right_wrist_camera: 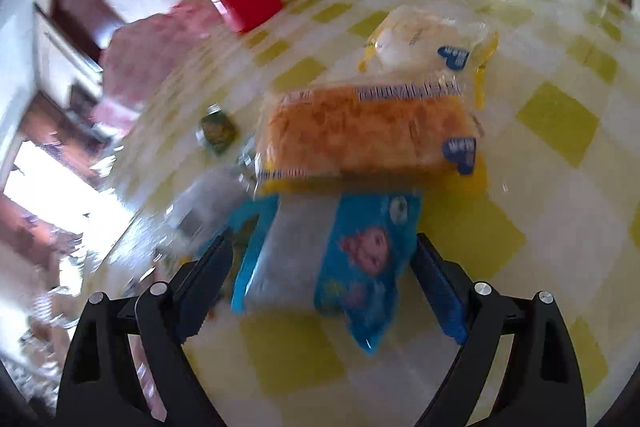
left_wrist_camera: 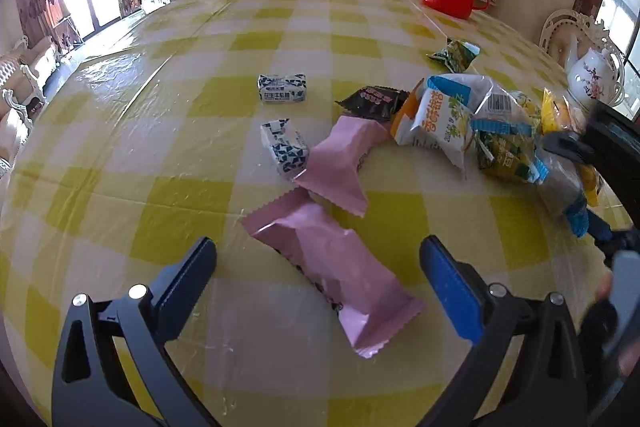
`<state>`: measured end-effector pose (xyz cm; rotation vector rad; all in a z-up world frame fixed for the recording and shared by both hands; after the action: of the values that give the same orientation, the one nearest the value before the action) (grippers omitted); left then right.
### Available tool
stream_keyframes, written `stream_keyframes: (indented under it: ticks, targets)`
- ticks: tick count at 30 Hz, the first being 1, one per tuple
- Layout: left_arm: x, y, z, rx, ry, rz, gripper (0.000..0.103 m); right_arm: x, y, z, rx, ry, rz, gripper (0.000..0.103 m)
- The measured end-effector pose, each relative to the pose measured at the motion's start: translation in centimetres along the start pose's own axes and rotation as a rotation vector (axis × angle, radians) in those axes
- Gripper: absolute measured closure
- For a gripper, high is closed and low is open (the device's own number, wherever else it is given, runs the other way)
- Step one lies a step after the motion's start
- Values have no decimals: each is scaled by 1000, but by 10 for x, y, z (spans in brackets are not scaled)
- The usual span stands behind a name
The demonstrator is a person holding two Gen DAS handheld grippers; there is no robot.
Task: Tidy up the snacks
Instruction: 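Return both tools to the snack table and grasp the blue cartoon bag with the right tool, then grasp the pink wrapped bar with the left tool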
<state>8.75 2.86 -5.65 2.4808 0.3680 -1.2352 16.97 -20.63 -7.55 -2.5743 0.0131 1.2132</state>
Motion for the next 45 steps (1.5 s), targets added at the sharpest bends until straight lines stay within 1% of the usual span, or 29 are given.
stream_keyframes:
  ticks: [2,4,5,6,7,8,9,10,13,18,20,21,23,24,27,28,29,30,33,34,35,36,37,38,40,41,43,45]
  targets:
    - [-1,-1,0,-6,1,10,2,8,-10,0,-85,-5,125,16]
    - [-2,-1,0,-12,3,25,2,13,-18,3,-190,0,216,16]
    - [-3,-2,0,-14,4,39,2,12,-17,2,-192,1,210,19]
    - [-3,-2,0,-15,4,49,2,10,-15,5,-195,-9,189,26]
    - [-4,-2,0,-17,5,58,2,5,-15,8,-223,-13,181,31]
    - [-4,-3,0,-16,4,68,2,-1,-12,12,-260,-13,152,42]
    - [-5,-2,0,-14,3,70,2,-10,-8,17,-270,-8,111,45]
    - [-5,-2,0,-10,2,70,2,-22,-1,26,-281,-9,80,47]
    - [-4,0,2,13,-4,63,2,-52,18,54,-320,10,30,47]
    - [-1,4,7,97,-25,38,2,-90,37,91,-340,17,-36,47]
    - [0,6,12,154,-37,14,1,-95,42,97,-356,19,-19,46]
    - [1,6,12,168,-38,11,1,-97,43,98,-358,15,-14,42]
    - [0,5,13,177,-44,20,1,-96,44,98,-355,8,-25,39]
    - [0,5,13,182,-47,22,1,-93,43,97,-360,6,-29,34]
    - [0,4,13,182,-48,23,1,-89,37,98,-398,-8,-6,31]
    - [0,4,13,181,-48,24,1,-88,38,97,-397,-7,-8,31]
    - [0,4,13,181,-47,23,1,-89,40,96,-384,1,-17,36]
    - [0,4,13,182,-47,23,1,-90,43,95,-367,9,-31,43]
    - [0,4,13,182,-48,26,1,-95,55,92,-282,38,-97,48]
    - [-1,4,13,182,-44,27,6,-99,60,90,-249,61,-118,49]
    - [-4,3,12,182,-22,35,26,-103,64,89,-219,84,-133,51]
    - [-8,3,12,182,-2,39,40,-107,69,87,-192,106,-143,55]
    - [-12,1,11,177,15,50,61,-110,73,85,-171,122,-147,58]
    - [-13,-1,11,170,14,60,66,-114,78,84,-140,144,-161,61]
    - [-15,-6,9,126,1,132,66,-117,85,84,-103,159,-171,66]
    - [-16,-9,8,100,-7,171,66,-118,87,83,-90,167,-178,67]
    - [-17,-12,8,87,-11,192,66,-120,86,84,-90,173,-181,68]
    - [-18,-13,8,82,-8,190,66,-122,85,84,-102,177,-176,68]
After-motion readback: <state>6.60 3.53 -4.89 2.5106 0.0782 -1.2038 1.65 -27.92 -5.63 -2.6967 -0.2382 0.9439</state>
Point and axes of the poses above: each gripper's, at about its wrist camera, not at the fingertips, and x roughly the way its jaws point, y to its right, z to its underside, the point moved 8 cm from there along x, roughly the way its jaws point, and after that the axes turned 13 degrees about -x, right-handed, at the moved point
